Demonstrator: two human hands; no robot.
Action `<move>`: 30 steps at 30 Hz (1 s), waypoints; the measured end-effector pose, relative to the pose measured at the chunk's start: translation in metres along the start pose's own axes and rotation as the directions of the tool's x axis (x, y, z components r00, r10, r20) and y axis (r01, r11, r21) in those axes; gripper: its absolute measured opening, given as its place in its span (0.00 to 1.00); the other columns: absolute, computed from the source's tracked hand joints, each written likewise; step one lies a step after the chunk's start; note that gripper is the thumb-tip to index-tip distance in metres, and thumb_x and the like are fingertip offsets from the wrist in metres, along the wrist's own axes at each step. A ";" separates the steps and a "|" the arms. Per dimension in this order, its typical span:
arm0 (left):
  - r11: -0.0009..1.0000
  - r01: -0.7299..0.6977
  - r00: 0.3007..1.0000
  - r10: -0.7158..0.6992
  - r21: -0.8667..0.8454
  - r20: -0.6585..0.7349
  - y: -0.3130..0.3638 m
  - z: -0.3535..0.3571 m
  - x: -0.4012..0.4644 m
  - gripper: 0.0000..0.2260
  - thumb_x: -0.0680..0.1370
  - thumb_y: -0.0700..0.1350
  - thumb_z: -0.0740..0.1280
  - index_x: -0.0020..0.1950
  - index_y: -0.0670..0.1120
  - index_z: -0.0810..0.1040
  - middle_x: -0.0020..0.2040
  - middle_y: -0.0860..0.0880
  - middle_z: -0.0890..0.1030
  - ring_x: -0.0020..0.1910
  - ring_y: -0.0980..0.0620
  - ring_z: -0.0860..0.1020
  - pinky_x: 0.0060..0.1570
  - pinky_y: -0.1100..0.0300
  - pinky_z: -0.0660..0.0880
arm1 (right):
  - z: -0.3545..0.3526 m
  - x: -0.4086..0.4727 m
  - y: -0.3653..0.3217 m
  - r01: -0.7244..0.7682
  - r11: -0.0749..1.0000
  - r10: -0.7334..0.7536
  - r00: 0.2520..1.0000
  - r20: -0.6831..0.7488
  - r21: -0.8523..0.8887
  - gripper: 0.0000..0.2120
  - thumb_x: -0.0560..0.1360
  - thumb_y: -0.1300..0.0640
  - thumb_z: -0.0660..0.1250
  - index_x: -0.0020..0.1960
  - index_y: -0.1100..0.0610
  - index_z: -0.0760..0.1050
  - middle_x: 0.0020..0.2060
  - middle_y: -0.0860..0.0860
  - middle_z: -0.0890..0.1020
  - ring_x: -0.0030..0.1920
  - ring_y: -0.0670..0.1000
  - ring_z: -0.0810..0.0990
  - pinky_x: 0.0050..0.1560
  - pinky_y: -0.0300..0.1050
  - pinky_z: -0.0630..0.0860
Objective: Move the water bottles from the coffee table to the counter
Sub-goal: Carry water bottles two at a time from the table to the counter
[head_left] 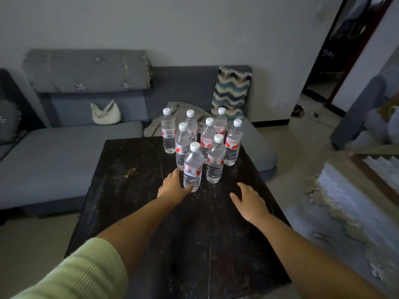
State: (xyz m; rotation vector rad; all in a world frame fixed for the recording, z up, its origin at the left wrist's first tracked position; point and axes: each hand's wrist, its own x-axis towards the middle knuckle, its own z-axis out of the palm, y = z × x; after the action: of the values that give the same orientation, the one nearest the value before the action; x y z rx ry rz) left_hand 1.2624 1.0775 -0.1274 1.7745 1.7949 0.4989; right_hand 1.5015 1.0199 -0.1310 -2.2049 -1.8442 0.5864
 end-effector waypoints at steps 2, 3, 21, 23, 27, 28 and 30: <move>0.997 0.038 0.999 -0.037 -0.063 0.016 -0.003 0.011 0.008 0.37 0.71 0.57 0.72 0.75 0.48 0.59 0.72 0.44 0.68 0.70 0.44 0.68 0.66 0.44 0.68 | 0.009 0.014 0.002 -0.009 0.999 0.008 0.999 0.038 0.034 0.29 0.80 0.43 0.58 0.77 0.54 0.57 0.73 0.53 0.65 0.72 0.56 0.66 0.71 0.57 0.65; 0.995 0.055 0.998 -0.053 -0.088 0.025 -0.003 0.017 0.011 0.37 0.70 0.56 0.73 0.74 0.48 0.61 0.71 0.44 0.68 0.69 0.43 0.68 0.66 0.45 0.69 | 0.012 0.021 0.002 -0.013 0.998 0.010 0.998 0.054 0.064 0.30 0.79 0.43 0.59 0.77 0.54 0.57 0.73 0.54 0.65 0.72 0.56 0.66 0.71 0.56 0.65; 0.769 0.171 0.892 -0.387 -0.616 -0.234 0.019 0.094 0.097 0.31 0.63 0.55 0.78 0.59 0.64 0.65 0.48 0.67 0.77 0.46 0.76 0.75 0.38 0.81 0.70 | 0.057 0.202 -0.014 0.148 0.703 -0.183 0.983 -0.024 0.696 0.40 0.61 0.54 0.82 0.68 0.54 0.66 0.59 0.50 0.80 0.58 0.47 0.78 0.57 0.41 0.74; 0.778 0.181 0.888 -0.393 -0.601 -0.241 0.020 0.092 0.100 0.29 0.63 0.55 0.78 0.57 0.65 0.66 0.47 0.66 0.78 0.46 0.76 0.76 0.37 0.80 0.71 | 0.059 0.208 -0.017 0.148 0.692 -0.184 0.983 -0.025 0.707 0.36 0.62 0.52 0.81 0.65 0.53 0.68 0.57 0.50 0.81 0.56 0.48 0.80 0.56 0.43 0.75; 0.796 0.205 0.900 -0.382 -0.569 -0.211 0.021 0.087 0.104 0.28 0.65 0.53 0.79 0.59 0.61 0.67 0.47 0.66 0.77 0.44 0.71 0.77 0.37 0.76 0.71 | 0.056 0.212 -0.016 0.141 0.677 -0.213 0.977 0.010 0.723 0.32 0.64 0.53 0.80 0.63 0.53 0.69 0.54 0.47 0.81 0.55 0.47 0.80 0.55 0.39 0.74; 0.798 0.209 0.902 -0.381 -0.565 -0.203 0.021 0.086 0.103 0.29 0.65 0.53 0.79 0.60 0.60 0.67 0.47 0.65 0.77 0.45 0.69 0.77 0.38 0.75 0.71 | 0.055 0.211 -0.015 0.136 0.679 -0.214 0.977 0.018 0.722 0.32 0.64 0.53 0.80 0.63 0.54 0.69 0.54 0.48 0.81 0.55 0.47 0.80 0.56 0.40 0.75; 0.800 0.220 0.911 -0.374 -0.559 -0.176 0.020 0.084 0.099 0.29 0.66 0.54 0.78 0.61 0.59 0.67 0.48 0.63 0.77 0.46 0.65 0.77 0.41 0.73 0.71 | 0.053 0.205 -0.013 0.133 0.681 -0.212 0.977 0.019 0.720 0.31 0.64 0.54 0.80 0.62 0.54 0.70 0.54 0.48 0.81 0.54 0.47 0.79 0.56 0.41 0.75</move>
State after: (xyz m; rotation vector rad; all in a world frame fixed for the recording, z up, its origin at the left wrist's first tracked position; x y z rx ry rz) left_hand 1.3338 1.1663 -0.1932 1.0523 1.8412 1.0375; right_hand 1.4955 1.2179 -0.2078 -1.4742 -1.4638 1.1597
